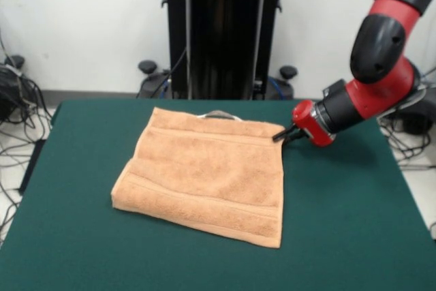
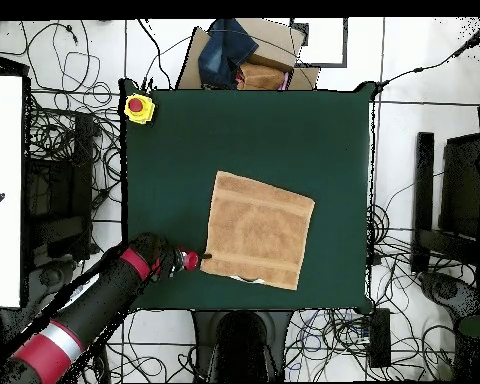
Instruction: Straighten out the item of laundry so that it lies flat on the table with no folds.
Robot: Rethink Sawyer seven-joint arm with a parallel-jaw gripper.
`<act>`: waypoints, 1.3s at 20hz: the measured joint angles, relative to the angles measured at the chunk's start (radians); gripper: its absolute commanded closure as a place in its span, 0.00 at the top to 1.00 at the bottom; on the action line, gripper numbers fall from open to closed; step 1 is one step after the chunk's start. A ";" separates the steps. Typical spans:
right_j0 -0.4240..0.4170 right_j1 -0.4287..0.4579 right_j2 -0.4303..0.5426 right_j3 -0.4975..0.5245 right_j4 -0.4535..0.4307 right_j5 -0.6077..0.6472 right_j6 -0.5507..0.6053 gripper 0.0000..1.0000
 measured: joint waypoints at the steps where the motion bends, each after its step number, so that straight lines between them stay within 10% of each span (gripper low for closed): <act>1: 0.000 0.000 0.000 0.000 0.000 0.004 0.000 0.00; 26: 0.054 0.029 0.002 -0.035 0.000 0.132 0.002 0.00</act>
